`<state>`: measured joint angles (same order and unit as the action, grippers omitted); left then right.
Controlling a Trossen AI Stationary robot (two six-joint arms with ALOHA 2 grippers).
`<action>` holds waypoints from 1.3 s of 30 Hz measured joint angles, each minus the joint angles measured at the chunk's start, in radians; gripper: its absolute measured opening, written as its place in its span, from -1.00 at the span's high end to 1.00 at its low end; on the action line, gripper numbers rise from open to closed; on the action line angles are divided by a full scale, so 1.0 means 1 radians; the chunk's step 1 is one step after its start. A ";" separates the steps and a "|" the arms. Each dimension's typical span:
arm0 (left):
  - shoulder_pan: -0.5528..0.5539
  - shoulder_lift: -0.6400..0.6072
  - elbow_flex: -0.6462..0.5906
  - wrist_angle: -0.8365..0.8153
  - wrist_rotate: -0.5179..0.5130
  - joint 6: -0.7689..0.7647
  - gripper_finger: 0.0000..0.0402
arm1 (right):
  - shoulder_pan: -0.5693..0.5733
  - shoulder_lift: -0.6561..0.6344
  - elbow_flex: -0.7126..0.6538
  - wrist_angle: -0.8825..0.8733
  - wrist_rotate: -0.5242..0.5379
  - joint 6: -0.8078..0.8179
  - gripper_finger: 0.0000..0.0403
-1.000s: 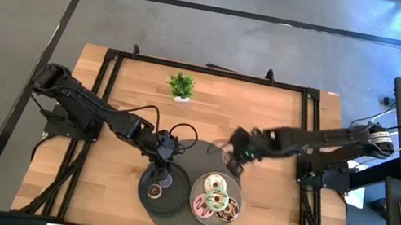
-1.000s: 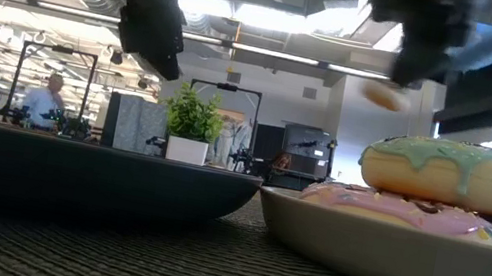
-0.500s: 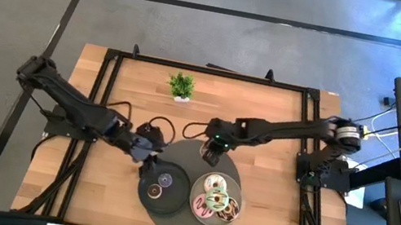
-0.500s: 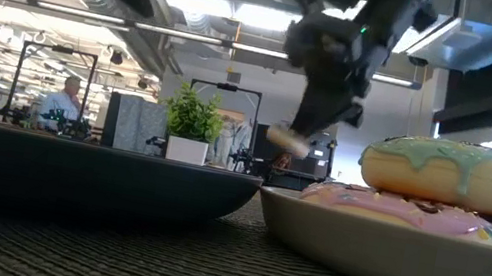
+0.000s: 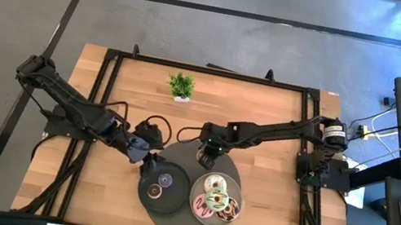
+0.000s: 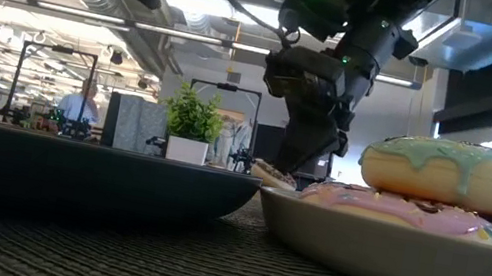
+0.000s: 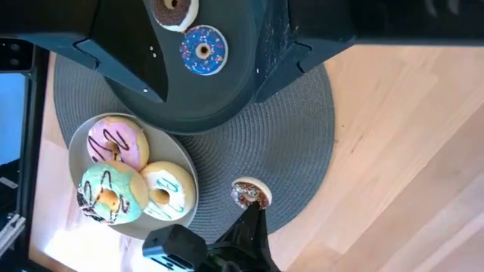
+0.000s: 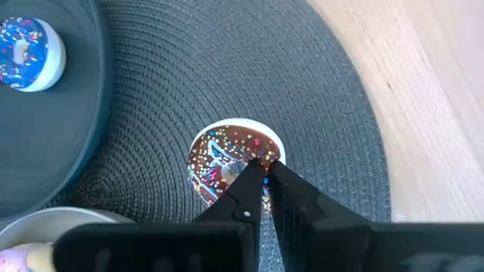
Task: Pick & Place donuts
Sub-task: Put the small brown donut on the black plate
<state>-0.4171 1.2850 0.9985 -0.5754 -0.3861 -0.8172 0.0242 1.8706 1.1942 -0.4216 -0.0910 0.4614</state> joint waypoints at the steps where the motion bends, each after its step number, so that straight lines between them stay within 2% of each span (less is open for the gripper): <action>1: 0.000 0.000 0.000 0.000 -0.007 0.000 0.05 | 0.000 0.000 0.000 0.001 0.000 0.000 0.85; 13: 0.000 0.000 0.000 0.000 -0.013 0.000 0.05 | 0.000 0.000 0.000 0.006 0.000 -0.003 0.85; 23: 0.000 0.000 0.000 0.001 -0.013 0.000 0.04 | 0.001 0.001 0.000 0.176 0.000 0.002 0.85; 27: 0.000 0.000 0.000 0.001 -0.013 -0.007 0.05 | 0.001 0.002 0.000 0.186 0.002 -0.001 0.85; 39: 0.000 0.000 0.000 0.003 -0.013 -0.009 0.04 | 0.001 0.084 -0.002 0.247 -0.010 0.001 0.82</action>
<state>-0.4171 1.2850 0.9989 -0.5720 -0.3992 -0.8259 0.0250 1.9545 1.1927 -0.1743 -0.1008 0.4625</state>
